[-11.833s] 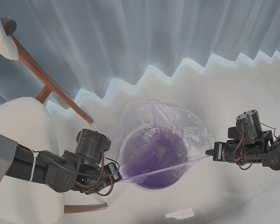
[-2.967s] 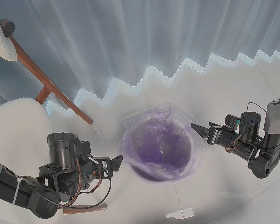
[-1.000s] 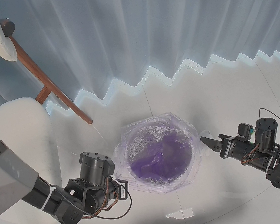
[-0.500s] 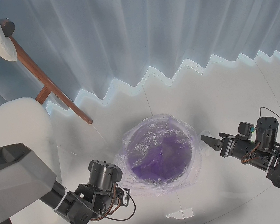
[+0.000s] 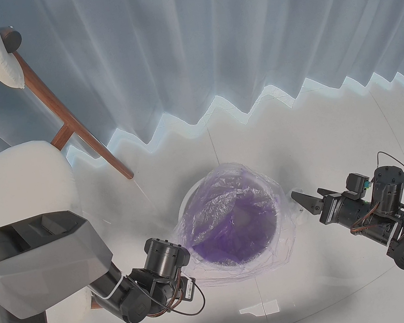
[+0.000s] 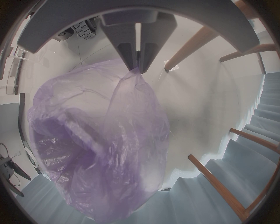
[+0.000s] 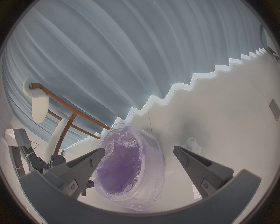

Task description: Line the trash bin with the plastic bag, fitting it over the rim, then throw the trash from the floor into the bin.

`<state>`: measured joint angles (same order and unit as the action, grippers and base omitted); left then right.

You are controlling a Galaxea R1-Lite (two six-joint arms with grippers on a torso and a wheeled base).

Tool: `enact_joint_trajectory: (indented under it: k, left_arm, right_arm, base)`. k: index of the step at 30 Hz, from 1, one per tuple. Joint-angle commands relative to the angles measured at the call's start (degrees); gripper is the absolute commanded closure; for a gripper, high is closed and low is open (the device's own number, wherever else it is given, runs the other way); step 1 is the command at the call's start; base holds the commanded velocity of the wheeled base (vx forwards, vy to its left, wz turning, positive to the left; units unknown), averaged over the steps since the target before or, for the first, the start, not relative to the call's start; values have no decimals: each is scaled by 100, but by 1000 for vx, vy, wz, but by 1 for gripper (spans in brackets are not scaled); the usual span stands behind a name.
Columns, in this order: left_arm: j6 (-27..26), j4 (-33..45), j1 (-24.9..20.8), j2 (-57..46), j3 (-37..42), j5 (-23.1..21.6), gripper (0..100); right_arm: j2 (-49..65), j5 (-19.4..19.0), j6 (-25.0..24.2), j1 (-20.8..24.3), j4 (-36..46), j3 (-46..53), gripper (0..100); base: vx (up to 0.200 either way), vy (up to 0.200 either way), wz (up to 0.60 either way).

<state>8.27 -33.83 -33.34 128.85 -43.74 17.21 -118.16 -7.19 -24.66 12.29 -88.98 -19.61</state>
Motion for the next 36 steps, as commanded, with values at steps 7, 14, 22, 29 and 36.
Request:
enact_joint_trajectory:
  k: [7,14,22,29,36]
  left_arm:
    - [26,-1,-6,483,-293,10,100]
    - [123,-1,3,571,-495,160,100]
    - [8,-10,-85,78,-293,186,0]
    - [298,17,-243,-800,173,221,0]
    - [281,-10,-428,-2101,1280,151,0]
  right_arm:
    - [30,-1,-4,2,-67,2,0]
    - [48,-1,5,2,-67,10,0]
    - [21,-1,5,2,-67,2,0]
    - [30,-1,23,-7,-67,186,0]
    - [101,-1,32,-25,-85,476,0]
  base:
    - [0,0,0]
    - [0,0,0]
    - [0,0,0]
    - [0,0,0]
    - [0,0,0]
